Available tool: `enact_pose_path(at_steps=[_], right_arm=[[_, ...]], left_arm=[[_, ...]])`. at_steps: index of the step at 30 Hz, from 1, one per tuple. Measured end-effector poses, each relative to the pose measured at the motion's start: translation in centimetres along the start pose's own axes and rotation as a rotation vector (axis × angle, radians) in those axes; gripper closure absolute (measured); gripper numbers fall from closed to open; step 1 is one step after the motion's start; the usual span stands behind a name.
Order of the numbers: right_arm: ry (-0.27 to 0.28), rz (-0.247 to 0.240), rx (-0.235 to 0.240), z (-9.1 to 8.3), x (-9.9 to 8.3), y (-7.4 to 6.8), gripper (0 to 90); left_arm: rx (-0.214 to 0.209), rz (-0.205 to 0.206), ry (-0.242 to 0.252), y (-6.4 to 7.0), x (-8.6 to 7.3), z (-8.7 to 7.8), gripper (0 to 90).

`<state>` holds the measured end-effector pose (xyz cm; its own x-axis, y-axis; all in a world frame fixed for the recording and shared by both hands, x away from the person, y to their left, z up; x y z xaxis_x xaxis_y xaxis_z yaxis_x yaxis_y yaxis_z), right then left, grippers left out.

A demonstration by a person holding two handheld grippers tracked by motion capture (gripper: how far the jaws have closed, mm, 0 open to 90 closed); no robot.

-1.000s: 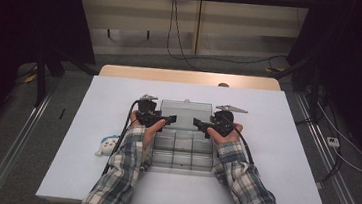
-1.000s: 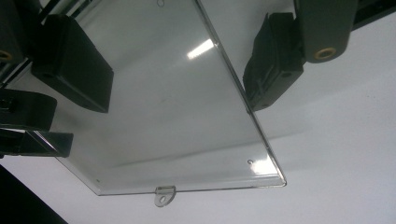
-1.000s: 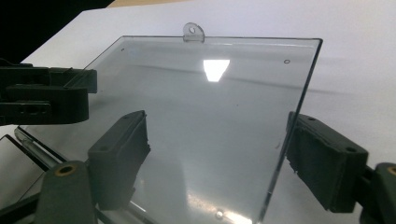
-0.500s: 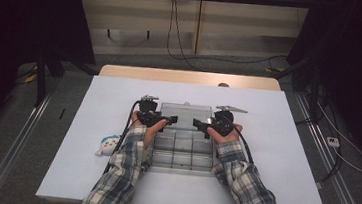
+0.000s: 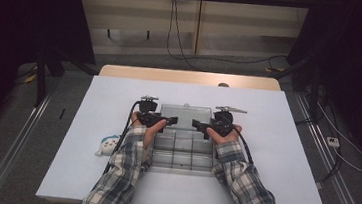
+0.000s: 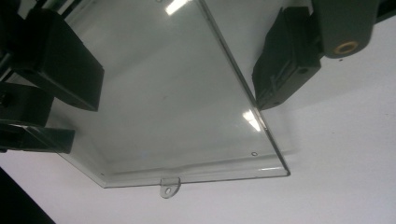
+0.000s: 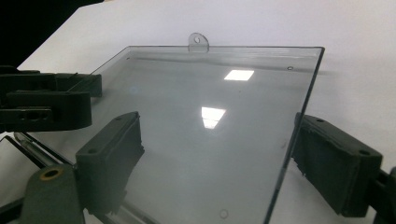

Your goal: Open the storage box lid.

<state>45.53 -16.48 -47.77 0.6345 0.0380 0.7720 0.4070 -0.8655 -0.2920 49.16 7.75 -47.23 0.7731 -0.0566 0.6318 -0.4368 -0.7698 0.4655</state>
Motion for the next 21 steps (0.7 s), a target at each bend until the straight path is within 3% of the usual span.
enact_pose_path(at_steps=[4, 14, 21], right_arm=[[-0.019, 0.03, 0.013, 0.1, -0.2, 0.0, 14.6], [-0.031, 0.035, 0.029, -0.1, -0.2, 0.1, 14.3], [-0.014, -0.024, -0.005, -0.9, 0.3, 0.0, 17.1]], left_arm=[[0.007, -0.004, -0.005, 0.1, -0.1, 0.0, 14.9], [0.015, -0.004, 0.004, -0.1, 0.0, -0.3, 15.5], [0.018, 0.012, 0.036, 0.2, 0.4, -1.4, 15.5]])
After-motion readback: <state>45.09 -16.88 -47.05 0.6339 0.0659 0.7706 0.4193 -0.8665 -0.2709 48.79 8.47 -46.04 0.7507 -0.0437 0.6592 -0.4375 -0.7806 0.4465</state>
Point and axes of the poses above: each handheld gripper's, and its own axes: z roughly forward along the jaws, x roughly out of its top, y roughly to its right, the point moved 2 cm from there along z, roughly forward along the jaws, and after that the axes turned 7 degrees about -z, right-handed, at the moved point
